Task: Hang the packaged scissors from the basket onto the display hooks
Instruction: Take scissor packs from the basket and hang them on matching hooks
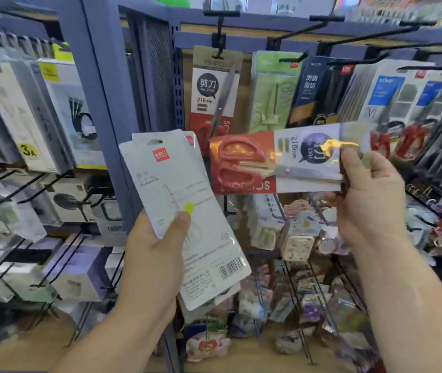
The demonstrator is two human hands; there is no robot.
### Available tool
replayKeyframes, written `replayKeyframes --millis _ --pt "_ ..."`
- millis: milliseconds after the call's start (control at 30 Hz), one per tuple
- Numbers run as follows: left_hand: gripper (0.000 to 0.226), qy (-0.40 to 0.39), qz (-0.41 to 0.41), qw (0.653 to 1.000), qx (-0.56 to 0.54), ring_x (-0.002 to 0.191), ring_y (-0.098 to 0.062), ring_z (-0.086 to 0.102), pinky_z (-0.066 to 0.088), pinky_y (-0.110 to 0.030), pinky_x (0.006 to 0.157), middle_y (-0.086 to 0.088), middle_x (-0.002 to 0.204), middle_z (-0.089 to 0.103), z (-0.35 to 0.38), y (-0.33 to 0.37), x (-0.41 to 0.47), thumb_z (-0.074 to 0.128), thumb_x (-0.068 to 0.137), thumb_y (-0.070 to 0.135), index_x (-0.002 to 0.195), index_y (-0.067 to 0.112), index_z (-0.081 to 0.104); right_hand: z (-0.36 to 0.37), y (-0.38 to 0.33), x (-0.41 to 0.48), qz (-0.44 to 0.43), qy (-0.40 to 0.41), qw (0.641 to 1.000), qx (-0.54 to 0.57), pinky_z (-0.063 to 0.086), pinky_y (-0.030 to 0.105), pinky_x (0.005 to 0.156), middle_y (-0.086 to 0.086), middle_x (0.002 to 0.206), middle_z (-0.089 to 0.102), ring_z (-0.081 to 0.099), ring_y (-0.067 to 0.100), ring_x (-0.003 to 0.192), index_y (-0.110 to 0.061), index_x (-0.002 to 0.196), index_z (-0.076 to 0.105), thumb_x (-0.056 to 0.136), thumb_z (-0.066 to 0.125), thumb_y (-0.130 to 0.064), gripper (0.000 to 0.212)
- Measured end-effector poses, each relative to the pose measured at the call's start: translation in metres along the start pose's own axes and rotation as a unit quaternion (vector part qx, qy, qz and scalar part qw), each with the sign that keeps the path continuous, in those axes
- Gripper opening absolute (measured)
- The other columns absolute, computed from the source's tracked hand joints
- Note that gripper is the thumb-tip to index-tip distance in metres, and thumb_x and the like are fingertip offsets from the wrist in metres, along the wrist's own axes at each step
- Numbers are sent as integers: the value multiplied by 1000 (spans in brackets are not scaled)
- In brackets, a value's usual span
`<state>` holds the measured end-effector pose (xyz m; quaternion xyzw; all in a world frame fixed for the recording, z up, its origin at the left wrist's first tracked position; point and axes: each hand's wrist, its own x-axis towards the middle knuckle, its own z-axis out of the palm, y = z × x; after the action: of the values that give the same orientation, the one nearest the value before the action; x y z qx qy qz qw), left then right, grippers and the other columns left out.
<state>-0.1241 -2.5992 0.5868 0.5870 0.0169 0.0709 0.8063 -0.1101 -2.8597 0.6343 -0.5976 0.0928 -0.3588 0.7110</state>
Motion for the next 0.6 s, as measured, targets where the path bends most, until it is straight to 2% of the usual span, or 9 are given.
replayKeyframes --millis 67,133,300,400,500,533,600 --pt "27 0 14 1000 -3 110 -12 75 59 -46 97 14 122 77 -4 9 -1 59 106 18 130 27 67 6 0 2 -32 -24 998 -42 46 27 45 1 79 67 57 16 61 -26 79 72 99 70 -26 21" --pt "28 2 28 1000 -6 111 -13 75 57 -48 100 12 123 77 -7 17 0 59 106 16 132 25 66 19 -2 4 -52 -57 995 -60 47 31 51 4 79 68 59 21 67 -29 77 77 94 76 -24 18" --pt "30 6 72 997 -3 112 -12 75 57 -44 98 12 124 77 -12 34 4 58 105 15 133 23 66 72 -18 11 -71 -154 984 -63 58 33 61 -5 70 73 72 15 68 -22 73 69 85 85 -9 24" --pt "28 22 100 995 7 110 -10 75 59 -40 92 14 123 77 -15 38 7 57 105 14 129 26 67 100 -28 18 -82 -192 976 -66 60 33 60 -4 72 75 75 17 70 -20 80 66 87 83 -11 21" --pt "27 39 113 993 19 107 -5 75 62 -31 84 19 118 77 -14 39 10 58 105 14 124 31 67 123 -35 30 -113 -227 963 -90 63 53 78 9 92 76 76 32 88 -20 87 58 96 75 -21 19" --pt "27 44 116 992 22 105 -4 75 62 -32 84 19 117 78 -13 40 11 58 105 15 123 32 68 130 -38 34 -115 -237 960 -90 60 57 82 11 95 74 74 35 91 -21 89 55 99 71 -23 19" --pt "26 49 120 991 24 105 -5 76 59 -35 85 19 116 78 -10 40 13 58 105 15 121 33 68 143 -42 44 -126 -254 956 -75 58 56 83 5 89 69 70 31 86 -22 89 51 102 66 -27 21"
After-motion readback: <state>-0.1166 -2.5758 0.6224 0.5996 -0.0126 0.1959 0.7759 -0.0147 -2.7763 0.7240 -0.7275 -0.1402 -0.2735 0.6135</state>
